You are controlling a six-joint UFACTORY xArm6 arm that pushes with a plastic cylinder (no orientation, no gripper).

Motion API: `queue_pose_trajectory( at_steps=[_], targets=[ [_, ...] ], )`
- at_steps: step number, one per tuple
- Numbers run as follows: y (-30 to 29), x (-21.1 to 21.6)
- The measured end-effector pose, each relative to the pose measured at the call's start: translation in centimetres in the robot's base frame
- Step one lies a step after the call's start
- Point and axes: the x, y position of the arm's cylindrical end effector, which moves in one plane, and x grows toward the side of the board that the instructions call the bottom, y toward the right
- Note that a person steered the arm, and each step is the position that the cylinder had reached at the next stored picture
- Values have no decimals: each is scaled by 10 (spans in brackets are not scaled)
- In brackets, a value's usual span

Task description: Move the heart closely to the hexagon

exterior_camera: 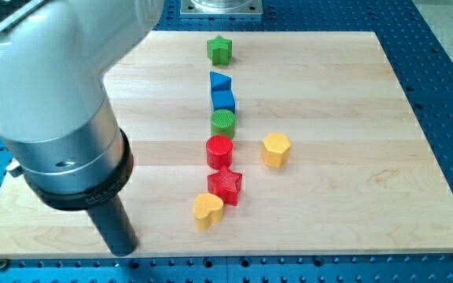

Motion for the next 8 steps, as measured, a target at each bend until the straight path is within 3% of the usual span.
queue_pose_trajectory(
  at_steps=[1, 2, 4, 6, 8],
  targets=[
    [57, -11],
    [69, -31],
    [138, -33],
    [147, -1],
    [185, -35]
  ],
)
